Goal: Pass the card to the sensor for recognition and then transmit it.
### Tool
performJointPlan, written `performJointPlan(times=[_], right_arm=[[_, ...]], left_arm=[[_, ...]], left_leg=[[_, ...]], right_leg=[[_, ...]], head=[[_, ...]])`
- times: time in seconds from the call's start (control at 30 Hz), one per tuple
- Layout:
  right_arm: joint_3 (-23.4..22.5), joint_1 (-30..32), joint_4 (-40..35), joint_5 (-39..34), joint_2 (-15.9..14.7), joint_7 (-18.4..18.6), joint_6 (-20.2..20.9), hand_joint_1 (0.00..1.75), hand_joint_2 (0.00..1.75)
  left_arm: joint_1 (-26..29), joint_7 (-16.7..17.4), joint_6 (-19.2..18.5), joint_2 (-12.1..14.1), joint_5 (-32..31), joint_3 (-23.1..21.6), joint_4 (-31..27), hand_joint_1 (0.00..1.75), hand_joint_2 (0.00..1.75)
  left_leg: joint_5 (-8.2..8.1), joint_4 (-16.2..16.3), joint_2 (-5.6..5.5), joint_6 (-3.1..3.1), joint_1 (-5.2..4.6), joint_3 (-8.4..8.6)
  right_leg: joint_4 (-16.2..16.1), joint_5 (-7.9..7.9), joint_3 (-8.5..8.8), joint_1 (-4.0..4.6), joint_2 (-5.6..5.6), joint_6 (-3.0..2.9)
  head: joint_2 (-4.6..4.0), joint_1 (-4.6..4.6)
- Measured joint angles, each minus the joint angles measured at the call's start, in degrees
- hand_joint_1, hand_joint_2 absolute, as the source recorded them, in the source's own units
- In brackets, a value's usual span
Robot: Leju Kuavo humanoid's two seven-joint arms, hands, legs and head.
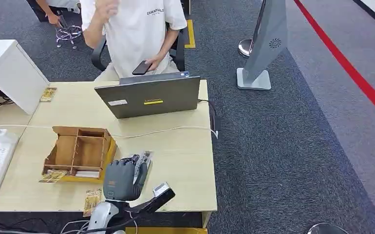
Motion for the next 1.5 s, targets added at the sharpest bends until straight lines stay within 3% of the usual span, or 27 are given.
performJointPlan(times=[0.17, 0.73, 1.5], right_arm=[[-0.1, 0.0, 0.0, 0.3, 0.0, 0.1, 0.0, 0.00, 1.75], [-0.1, 0.0, 0.0, 1.2, 0.0, 0.1, 0.0, 0.00, 1.75], [-0.1, 0.0, 0.0, 2.4, 0.0, 0.1, 0.4, 0.00, 1.75]], left_arm=[[0.2, 1.7, 0.2, 0.1, -1.9, 1.6, 0.3, 1.75, 1.75], [0.2, 2.1, 0.8, 0.1, -2.8, 6.1, 2.4, 1.75, 1.75], [-1.7, 2.6, 1.6, -1.8, -2.6, 9.2, 14.9, 1.75, 1.75]], left_leg=[[0.00, 0.0, 0.00, 0.00, 0.00, 0.00], [0.00, 0.0, 0.00, 0.00, 0.00, 0.01], [0.01, 0.0, 0.00, 0.01, 0.00, 0.00]], right_leg=[[0.0, 0.00, 0.00, 0.00, 0.00, 0.00], [0.0, 0.00, 0.00, 0.00, -0.01, 0.00], [0.0, 0.00, 0.00, 0.00, -0.01, 0.00]], head=[[0.00, -0.02], [0.00, -0.02], [0.00, -0.02]])
